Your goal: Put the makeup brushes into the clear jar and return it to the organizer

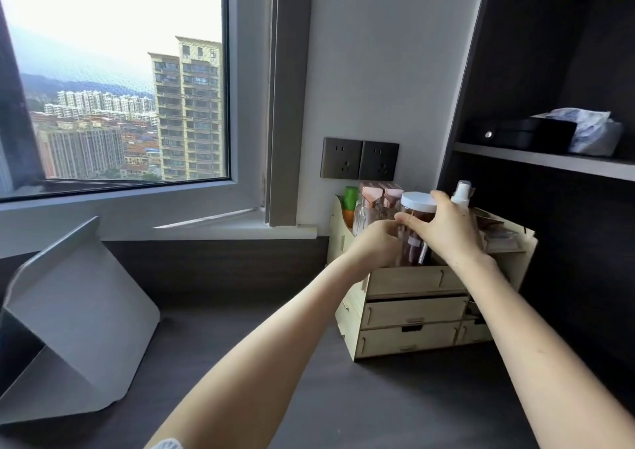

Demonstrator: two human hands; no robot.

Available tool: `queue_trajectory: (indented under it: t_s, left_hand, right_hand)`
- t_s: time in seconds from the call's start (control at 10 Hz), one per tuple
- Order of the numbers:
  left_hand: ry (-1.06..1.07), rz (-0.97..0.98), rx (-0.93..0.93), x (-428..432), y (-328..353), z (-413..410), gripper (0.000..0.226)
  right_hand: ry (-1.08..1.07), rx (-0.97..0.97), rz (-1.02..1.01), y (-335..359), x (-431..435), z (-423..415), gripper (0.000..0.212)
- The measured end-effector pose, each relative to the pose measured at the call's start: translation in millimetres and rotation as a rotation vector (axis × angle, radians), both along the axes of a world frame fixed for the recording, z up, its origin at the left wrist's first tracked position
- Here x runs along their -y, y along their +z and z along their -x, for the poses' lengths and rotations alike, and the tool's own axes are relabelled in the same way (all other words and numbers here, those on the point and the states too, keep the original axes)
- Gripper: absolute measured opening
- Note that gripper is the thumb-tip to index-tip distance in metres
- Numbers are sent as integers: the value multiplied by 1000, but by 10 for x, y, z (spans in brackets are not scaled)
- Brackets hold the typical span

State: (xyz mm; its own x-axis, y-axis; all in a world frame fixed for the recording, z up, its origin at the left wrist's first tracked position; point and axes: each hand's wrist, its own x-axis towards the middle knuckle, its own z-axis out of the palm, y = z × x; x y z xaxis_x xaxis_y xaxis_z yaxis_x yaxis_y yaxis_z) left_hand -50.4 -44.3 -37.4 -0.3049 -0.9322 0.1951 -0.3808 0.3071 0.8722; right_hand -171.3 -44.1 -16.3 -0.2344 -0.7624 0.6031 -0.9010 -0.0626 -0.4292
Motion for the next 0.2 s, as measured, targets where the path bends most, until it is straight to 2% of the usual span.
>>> queue_trajectory:
  t_s: [0.1,0.2]
  left_hand:
    - [18,23,-59,-27,-2,-156,57]
    - [190,192,-131,-61,-1,-474,49]
  right_hand:
    - [-208,-170,122,21,-90,-55,63]
    - [-120,-167,436,-70,-216,-219,34]
